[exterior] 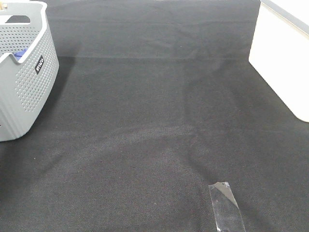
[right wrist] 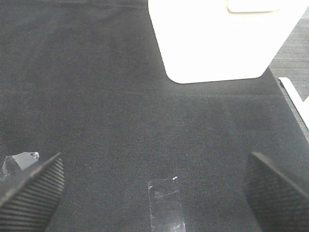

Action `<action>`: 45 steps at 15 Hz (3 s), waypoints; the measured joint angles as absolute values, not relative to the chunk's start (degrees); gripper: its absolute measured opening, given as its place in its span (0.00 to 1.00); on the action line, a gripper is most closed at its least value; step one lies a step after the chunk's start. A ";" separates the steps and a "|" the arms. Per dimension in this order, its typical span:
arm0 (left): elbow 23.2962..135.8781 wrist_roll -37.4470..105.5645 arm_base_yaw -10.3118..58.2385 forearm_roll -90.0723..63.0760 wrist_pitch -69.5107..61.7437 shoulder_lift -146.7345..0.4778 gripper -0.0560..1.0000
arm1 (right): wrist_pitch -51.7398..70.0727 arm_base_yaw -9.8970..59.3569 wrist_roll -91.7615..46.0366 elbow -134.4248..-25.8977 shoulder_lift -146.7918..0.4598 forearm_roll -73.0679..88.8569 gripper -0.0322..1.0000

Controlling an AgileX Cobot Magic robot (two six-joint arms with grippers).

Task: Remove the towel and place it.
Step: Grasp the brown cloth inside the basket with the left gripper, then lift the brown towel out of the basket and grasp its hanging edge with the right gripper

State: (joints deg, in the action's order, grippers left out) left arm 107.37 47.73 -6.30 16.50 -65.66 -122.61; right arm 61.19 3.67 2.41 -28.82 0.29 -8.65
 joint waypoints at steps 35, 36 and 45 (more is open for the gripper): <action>133.90 30.77 21.37 15.58 -69.90 -100.78 0.05 | 48.64 3.67 -19.14 -30.14 -18.39 12.55 0.96; 133.90 29.79 22.57 15.58 -69.10 -100.78 0.05 | 46.18 3.67 -22.17 -30.14 -21.31 15.24 0.96; 134.01 16.16 34.09 14.73 -58.38 -103.42 0.05 | 28.99 3.67 -64.52 -30.14 -49.27 54.43 0.96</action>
State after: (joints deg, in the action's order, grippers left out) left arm 134.01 16.16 34.09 14.73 -58.38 -103.42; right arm 28.99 3.67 -64.52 -30.14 -49.27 54.43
